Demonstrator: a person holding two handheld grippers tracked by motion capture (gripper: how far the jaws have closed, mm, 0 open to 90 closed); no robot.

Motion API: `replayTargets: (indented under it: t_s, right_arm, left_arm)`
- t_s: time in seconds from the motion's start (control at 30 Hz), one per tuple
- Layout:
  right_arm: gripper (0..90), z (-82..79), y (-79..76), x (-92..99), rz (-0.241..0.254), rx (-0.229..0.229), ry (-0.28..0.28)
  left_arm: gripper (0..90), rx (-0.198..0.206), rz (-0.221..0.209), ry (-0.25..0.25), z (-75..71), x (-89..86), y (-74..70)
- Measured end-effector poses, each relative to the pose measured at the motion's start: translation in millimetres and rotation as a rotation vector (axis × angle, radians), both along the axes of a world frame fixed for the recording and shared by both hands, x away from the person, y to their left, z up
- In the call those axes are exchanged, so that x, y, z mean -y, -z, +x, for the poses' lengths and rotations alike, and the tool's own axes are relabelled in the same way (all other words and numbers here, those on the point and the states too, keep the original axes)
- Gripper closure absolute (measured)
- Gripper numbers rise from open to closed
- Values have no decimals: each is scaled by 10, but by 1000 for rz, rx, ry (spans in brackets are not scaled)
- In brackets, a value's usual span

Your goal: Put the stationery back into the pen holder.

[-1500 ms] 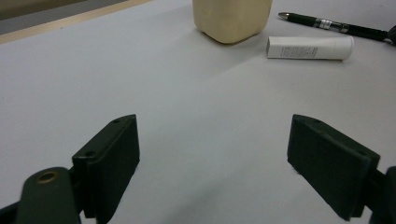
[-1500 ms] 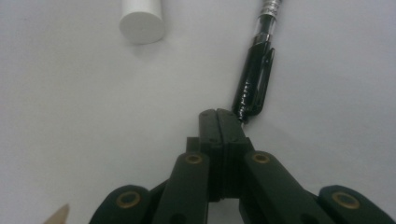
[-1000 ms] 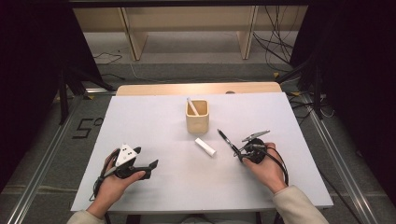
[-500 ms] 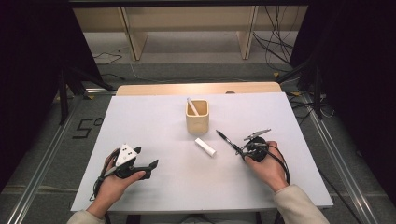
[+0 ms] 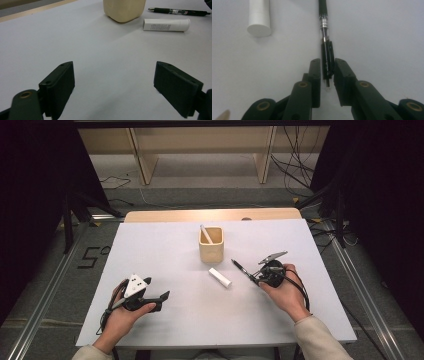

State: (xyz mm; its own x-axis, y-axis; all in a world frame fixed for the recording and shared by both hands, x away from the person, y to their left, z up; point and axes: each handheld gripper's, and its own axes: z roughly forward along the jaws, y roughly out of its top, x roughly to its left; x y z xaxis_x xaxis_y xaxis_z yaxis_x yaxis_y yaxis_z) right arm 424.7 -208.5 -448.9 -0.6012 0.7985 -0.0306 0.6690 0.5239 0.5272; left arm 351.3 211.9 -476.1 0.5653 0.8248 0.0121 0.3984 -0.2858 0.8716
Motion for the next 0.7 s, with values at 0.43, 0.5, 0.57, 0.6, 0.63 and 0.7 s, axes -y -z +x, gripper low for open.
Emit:
replayTargets:
  t_s: [0.43,0.5,0.57,0.6,0.63,0.7]
  right_arm:
    - [683,310,-55,-195,-86,-34,-52]
    - [683,350,-54,-219,-85,-38,-52]
    - [687,387,-50,-247,-87,-47,-58]
    - [691,404,-51,-262,-89,-56,-61]
    - [695,427,-53,-277,-88,-60,-68]
    - [697,459,-63,-303,-95,-72,-74]
  left_arm:
    - [167,-3,1,1,7,-6,3]
    - [167,-3,1,1,9,-3,4]
    - [167,-2,-1,1,10,1,5]
    - [167,-2,-1,1,9,1,5]
    - [167,-2,-1,1,9,0,5]
    - [167,-3,1,1,10,-3,4]
